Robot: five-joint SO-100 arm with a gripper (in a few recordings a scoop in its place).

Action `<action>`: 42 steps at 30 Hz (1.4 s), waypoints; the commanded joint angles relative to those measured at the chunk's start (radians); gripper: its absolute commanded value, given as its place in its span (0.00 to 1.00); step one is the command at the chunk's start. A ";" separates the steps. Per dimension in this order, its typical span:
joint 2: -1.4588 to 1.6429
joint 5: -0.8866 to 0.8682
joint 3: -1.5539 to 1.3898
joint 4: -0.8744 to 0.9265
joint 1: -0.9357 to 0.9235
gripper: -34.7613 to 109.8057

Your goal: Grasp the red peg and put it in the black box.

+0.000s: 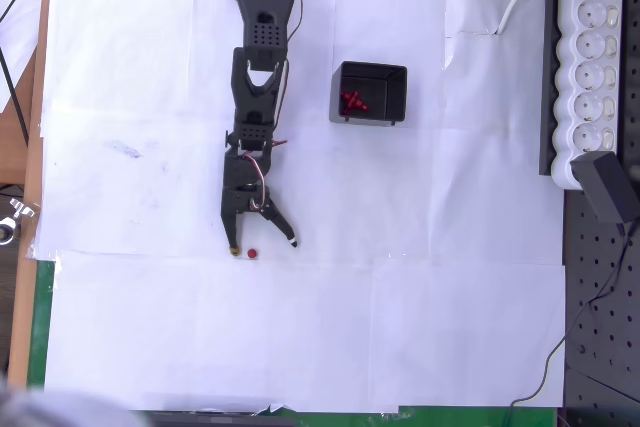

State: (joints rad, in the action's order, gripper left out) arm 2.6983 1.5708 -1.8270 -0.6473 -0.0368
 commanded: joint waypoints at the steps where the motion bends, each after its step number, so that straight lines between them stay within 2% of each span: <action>1: -0.066 -0.008 0.002 0.041 0.000 0.56; 9: -0.066 -0.021 -0.032 0.095 0.000 0.56; 26: -0.060 0.020 -0.048 0.092 -0.011 0.52; 37: -0.058 0.018 -0.048 0.086 -0.011 0.33; 42: -0.055 0.020 -0.048 0.081 -0.011 0.31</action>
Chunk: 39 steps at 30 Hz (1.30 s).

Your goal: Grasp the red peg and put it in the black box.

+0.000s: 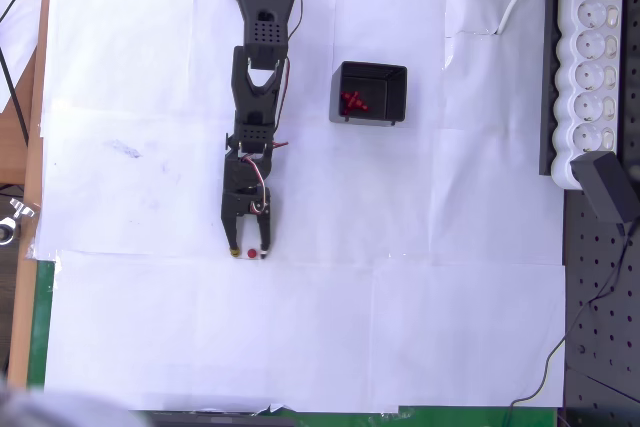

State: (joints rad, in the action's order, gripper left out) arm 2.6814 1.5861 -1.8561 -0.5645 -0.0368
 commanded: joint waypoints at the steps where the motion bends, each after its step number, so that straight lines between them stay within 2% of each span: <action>1: -0.038 0.005 -0.018 -0.002 -0.011 0.31; 8: -0.029 0.005 -0.038 -0.009 -0.009 0.24; 15: -0.052 -0.015 -0.018 0.032 -0.014 0.24; 17: -0.124 -0.035 -0.006 0.198 -0.015 0.24; 22: -0.419 -0.164 -0.017 0.795 -0.044 0.24; 25: -0.563 -0.238 0.005 1.022 -0.058 0.24; 27: -0.626 -0.258 0.037 1.108 -0.060 0.24; 33: -0.928 -0.304 0.351 1.144 -0.032 0.24; 39: -1.201 -0.383 0.383 1.522 0.058 0.24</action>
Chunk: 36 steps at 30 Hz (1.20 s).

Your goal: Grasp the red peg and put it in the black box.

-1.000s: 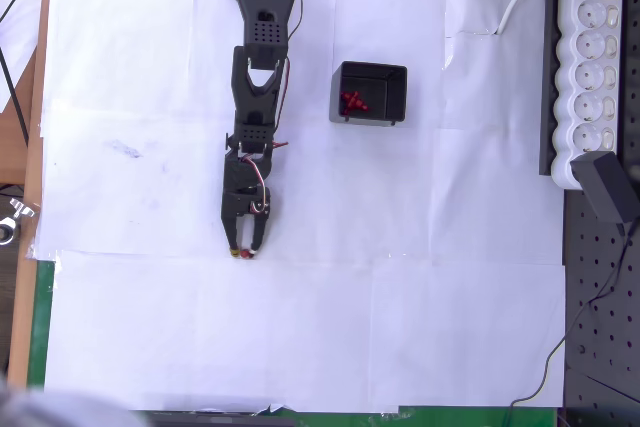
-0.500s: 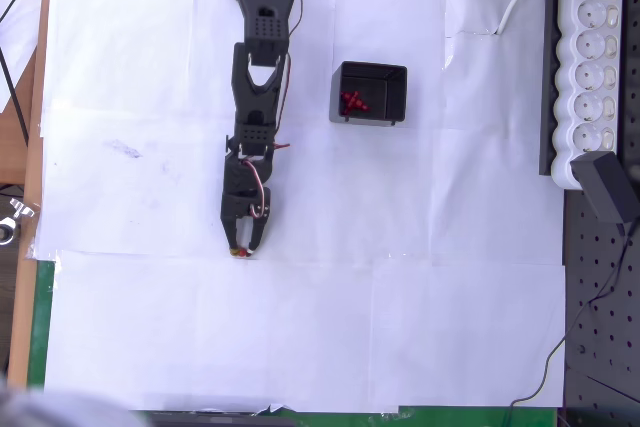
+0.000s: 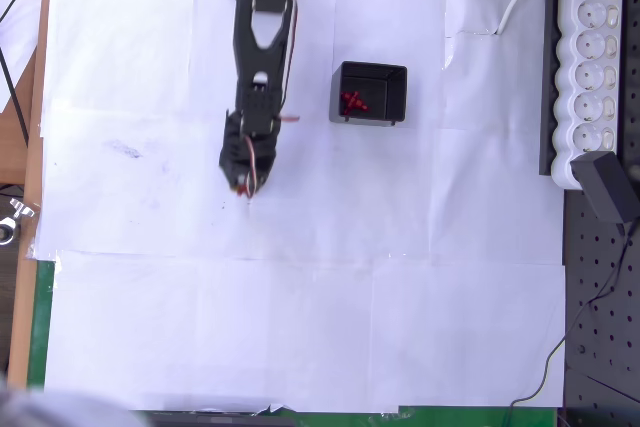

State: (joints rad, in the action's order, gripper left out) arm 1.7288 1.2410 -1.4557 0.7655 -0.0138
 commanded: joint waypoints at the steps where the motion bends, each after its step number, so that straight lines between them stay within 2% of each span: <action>1: -0.298 -0.066 -0.014 0.253 0.055 0.24; 9: -0.627 -0.249 0.046 0.646 0.262 0.24; 14: -0.703 -0.390 0.055 0.778 0.434 0.24; 18: -0.693 -0.472 0.066 0.699 0.531 0.24; 26: -0.517 -0.563 0.071 0.374 0.667 0.24; 36: -0.414 -0.609 0.026 0.344 0.719 0.24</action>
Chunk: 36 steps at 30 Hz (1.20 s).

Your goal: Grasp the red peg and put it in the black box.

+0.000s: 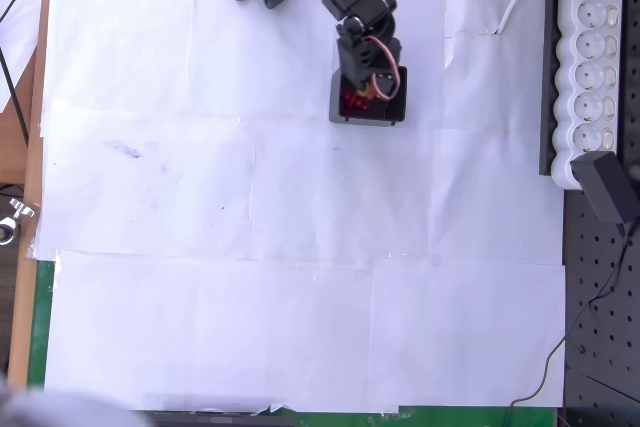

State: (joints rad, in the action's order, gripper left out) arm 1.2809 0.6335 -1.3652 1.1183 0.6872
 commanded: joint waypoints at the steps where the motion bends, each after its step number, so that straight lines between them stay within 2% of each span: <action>1: 0.043 -0.009 -0.064 -0.020 0.018 0.24; 6: 0.054 -0.020 -0.060 -0.031 0.020 0.29; 11: 0.084 -0.012 -0.071 -0.040 0.014 0.51; 14: 0.104 -0.011 -0.071 -0.041 0.015 0.58; 22: 0.118 0.015 -0.072 -0.037 0.020 0.59; 29: 0.104 0.020 -0.078 -0.017 0.015 0.56; 30: 0.083 0.021 -0.074 -0.015 0.009 0.52; 33: -0.008 -0.008 -0.043 -0.012 -0.008 0.24; 36: -0.121 0.006 0.026 -0.014 -0.015 0.24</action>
State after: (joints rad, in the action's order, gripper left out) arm 1.3208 0.6259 -1.3545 1.0937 0.6657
